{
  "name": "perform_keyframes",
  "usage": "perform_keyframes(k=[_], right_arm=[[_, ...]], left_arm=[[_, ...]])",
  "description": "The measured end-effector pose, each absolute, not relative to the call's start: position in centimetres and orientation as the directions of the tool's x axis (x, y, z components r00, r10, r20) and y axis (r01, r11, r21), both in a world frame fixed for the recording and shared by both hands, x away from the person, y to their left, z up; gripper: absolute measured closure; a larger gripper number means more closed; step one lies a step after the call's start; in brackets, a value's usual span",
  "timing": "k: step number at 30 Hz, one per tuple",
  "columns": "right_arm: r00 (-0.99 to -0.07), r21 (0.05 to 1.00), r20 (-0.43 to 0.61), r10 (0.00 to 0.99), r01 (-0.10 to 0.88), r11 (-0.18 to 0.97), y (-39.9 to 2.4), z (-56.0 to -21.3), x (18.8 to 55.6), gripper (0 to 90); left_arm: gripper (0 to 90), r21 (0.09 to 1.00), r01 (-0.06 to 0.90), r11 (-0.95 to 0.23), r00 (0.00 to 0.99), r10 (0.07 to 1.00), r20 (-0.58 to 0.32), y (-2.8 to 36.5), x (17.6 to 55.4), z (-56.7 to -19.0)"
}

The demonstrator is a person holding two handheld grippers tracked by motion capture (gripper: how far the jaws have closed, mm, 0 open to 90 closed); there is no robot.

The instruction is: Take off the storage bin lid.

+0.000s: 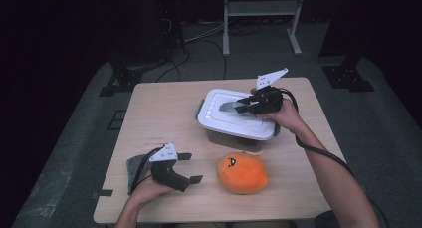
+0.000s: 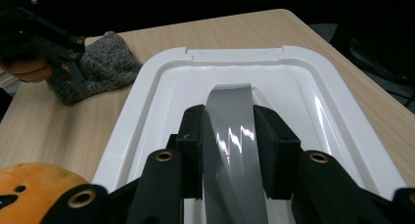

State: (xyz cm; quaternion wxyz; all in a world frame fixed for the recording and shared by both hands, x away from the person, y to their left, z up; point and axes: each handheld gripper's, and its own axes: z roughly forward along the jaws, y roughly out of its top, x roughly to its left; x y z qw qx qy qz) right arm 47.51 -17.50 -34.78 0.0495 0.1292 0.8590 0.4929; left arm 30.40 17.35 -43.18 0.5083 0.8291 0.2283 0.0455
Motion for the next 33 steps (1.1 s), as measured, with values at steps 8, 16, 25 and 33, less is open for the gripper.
perform_keyframes(k=[8, 16, 25, 33], right_arm=[[-0.968, 0.864, 0.047, 0.245, 0.163, 0.477, -17.0, -34.9, 47.3, 65.6], [-0.971, 0.864, 0.052, 0.231, 0.16, 0.478, -16.7, -34.9, 46.9, 65.6], [-0.975, 0.864, 0.05, 0.216, 0.151, 0.481, -16.4, -34.9, 46.6, 65.6], [-0.977, 0.864, 0.051, 0.209, 0.148, 0.481, -16.1, -34.9, 46.5, 65.6]], left_arm=[[7.5, 0.864, 0.33, -0.38, 0.893, 0.422, -0.156, 17.3, 30.4, -43.2], [7.5, 0.865, 0.33, -0.379, 0.894, 0.42, -0.157, 17.3, 30.3, -43.2], [7.5, 0.863, 0.33, -0.382, 0.895, 0.416, -0.158, 17.3, 30.3, -43.2], [7.5, 0.864, 0.33, -0.379, 0.895, 0.416, -0.159, 17.3, 30.3, -43.2]])
